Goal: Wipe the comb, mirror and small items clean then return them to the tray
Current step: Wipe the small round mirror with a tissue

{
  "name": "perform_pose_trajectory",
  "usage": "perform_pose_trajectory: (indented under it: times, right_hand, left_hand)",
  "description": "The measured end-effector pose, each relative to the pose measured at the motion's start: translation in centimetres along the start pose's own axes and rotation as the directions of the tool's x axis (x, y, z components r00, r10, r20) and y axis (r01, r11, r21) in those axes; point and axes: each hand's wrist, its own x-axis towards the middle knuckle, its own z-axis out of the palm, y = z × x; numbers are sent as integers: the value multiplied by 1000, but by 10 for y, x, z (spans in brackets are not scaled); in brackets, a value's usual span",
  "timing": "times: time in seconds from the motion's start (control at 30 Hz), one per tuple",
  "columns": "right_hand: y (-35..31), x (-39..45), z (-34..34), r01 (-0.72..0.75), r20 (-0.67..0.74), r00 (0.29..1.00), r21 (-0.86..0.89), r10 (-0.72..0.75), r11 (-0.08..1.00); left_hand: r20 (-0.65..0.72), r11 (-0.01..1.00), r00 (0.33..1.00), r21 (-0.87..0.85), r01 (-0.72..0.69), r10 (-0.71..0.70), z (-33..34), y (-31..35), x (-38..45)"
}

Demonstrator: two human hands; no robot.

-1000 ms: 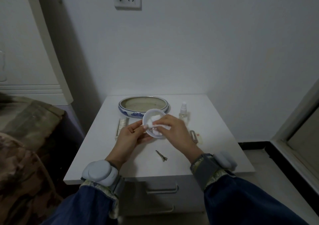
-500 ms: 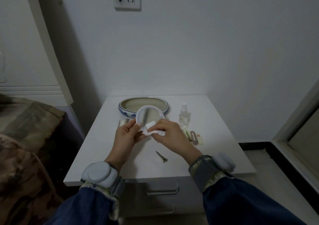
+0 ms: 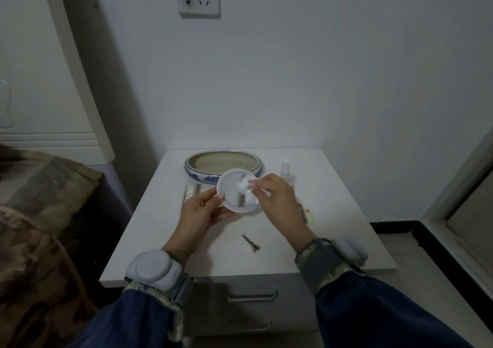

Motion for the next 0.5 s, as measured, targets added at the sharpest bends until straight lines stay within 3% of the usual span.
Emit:
perform_pose_trajectory:
  times: [0.07,0.23,0.4,0.5]
  right_hand:
    - [3,2,-2,-46,-94,995,-33,43,998]
    - [-2,-3,3,30,207,978,16,-32,999]
    - [8,5,-7,-57,-86,995,-65,51,996]
    - [10,6,-10,-62,-137,989,-79,51,995]
  left_hand:
    - [37,999,999,27,27,-28,2,-1,-1]
    - [51,997,998,60,41,-44,-1,-2,1]
    - [113,993,989,84,84,-93,-1,-1,-1]
    - [115,992,990,103,75,-87,-2,-1,-1]
